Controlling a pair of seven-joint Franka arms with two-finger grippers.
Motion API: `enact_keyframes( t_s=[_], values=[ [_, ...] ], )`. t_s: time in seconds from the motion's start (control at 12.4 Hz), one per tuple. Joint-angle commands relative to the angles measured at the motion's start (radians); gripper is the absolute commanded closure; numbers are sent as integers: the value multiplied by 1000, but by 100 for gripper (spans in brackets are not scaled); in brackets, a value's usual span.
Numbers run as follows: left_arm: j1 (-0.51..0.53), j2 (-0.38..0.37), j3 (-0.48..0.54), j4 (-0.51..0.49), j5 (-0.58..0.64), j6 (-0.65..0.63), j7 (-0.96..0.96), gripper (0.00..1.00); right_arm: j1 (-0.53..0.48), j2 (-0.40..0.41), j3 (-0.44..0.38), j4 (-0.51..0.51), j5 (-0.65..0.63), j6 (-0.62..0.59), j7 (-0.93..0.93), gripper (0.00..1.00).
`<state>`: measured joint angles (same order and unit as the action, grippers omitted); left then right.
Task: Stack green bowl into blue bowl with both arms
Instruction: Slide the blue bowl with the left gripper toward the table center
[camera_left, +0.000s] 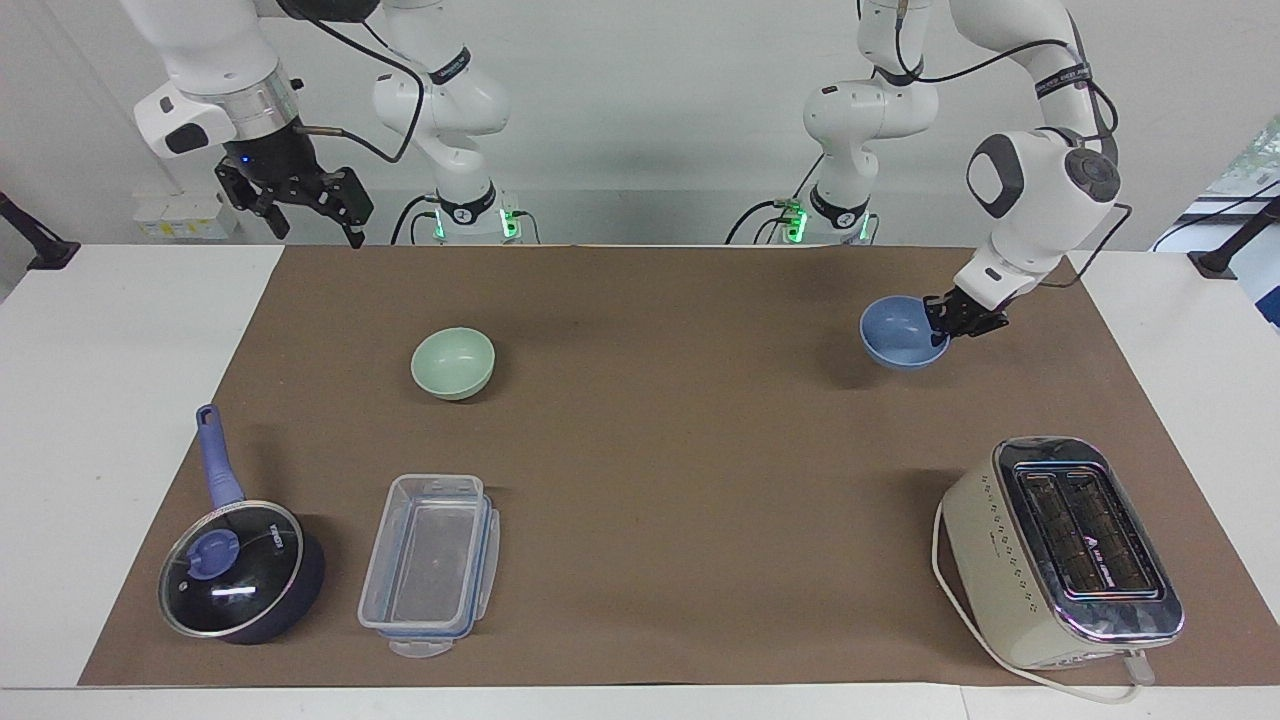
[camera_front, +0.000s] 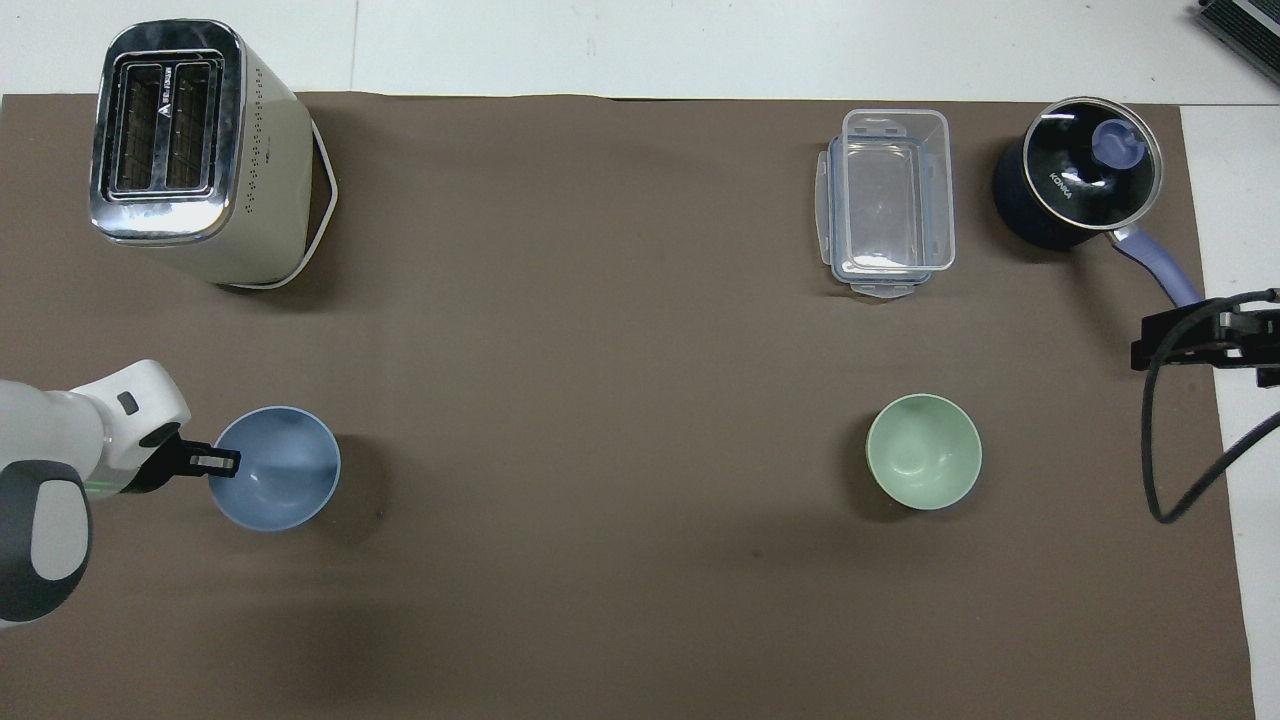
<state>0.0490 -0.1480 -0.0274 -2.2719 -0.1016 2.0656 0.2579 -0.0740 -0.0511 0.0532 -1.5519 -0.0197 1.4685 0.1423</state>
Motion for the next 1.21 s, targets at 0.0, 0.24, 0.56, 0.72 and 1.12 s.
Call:
enact_keyframes(
  t_s=[0.0, 0.24, 0.56, 0.72, 1.12],
  values=[
    [-116, 13, 3, 60, -1, -41, -133, 100, -12, -4, 7, 1, 0, 1, -21, 0],
    [-245, 15, 3, 60, -70, 7, -218, 100, -12, -4, 5, 1, 0, 1, -21, 0],
    [-475, 34, 3, 46, -93, 101, -470, 100, -12, -4, 7, 1, 0, 1, -20, 0],
    [-578, 88, 3, 43, -95, 169, -589, 100, -12, -4, 7, 1, 0, 1, -21, 0],
    [-722, 171, 3, -35, -95, 390, -727, 100, -12, -4, 5, 1, 0, 3, -24, 0]
  ],
)
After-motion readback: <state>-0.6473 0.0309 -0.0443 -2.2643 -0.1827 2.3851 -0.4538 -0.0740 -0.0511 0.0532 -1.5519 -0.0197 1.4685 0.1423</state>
